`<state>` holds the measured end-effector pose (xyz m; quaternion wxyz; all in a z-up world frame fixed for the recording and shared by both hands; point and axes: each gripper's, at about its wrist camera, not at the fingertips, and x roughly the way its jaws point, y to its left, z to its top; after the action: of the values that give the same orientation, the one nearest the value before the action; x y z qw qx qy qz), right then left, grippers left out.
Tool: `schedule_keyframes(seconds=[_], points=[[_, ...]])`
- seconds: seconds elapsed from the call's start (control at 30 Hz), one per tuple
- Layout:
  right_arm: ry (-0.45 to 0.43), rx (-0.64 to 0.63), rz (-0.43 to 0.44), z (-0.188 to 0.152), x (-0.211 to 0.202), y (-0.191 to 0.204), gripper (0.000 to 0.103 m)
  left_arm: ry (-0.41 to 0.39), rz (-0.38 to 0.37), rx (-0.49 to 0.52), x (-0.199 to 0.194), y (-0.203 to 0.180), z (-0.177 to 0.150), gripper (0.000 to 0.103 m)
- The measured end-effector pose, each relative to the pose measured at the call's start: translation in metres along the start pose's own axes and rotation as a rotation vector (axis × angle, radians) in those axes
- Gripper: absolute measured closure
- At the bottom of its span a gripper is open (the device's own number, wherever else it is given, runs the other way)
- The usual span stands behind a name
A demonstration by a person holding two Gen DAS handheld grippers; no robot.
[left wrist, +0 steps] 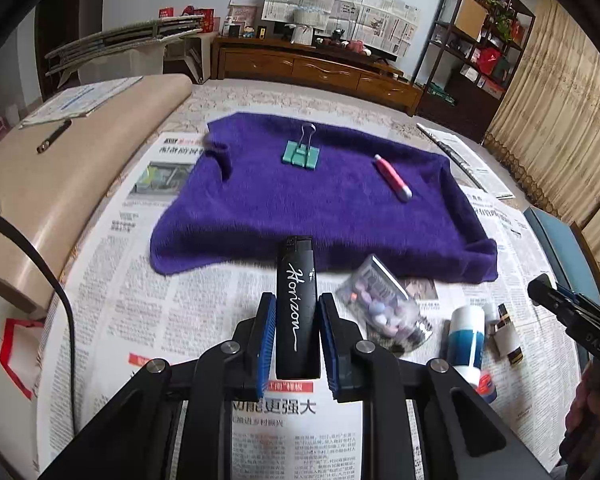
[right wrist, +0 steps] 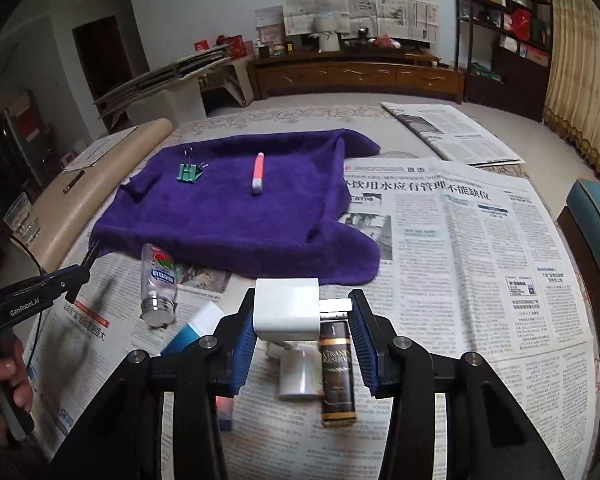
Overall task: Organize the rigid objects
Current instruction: 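Carry lighter and charger plug onto the purple towel and open both tools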
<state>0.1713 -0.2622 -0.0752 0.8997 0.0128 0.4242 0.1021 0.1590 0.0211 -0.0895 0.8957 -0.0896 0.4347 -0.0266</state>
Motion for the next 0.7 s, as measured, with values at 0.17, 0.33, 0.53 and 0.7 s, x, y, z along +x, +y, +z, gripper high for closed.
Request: schedule_keyframes(seconds=[0.17,0.33,0.53,0.7], points=[[-0.001,0.024,0.02,0.011,0.008,0.001,0.059,-0.004,-0.007,0.003,0.002,0.0,0.015,0.082],[-0.01,0.047,0.038,0.026,0.013,-0.001,0.059,-0.016,-0.011,0.012,0.007,-0.001,0.038,0.082],[-0.015,0.053,0.033,0.056,0.026,-0.002,0.059,-0.023,0.002,0.036,0.021,-0.002,0.069,0.082],[-0.005,0.045,0.03,0.087,0.052,0.002,0.059,-0.017,0.007,0.041,0.041,0.003,0.089,0.082]])
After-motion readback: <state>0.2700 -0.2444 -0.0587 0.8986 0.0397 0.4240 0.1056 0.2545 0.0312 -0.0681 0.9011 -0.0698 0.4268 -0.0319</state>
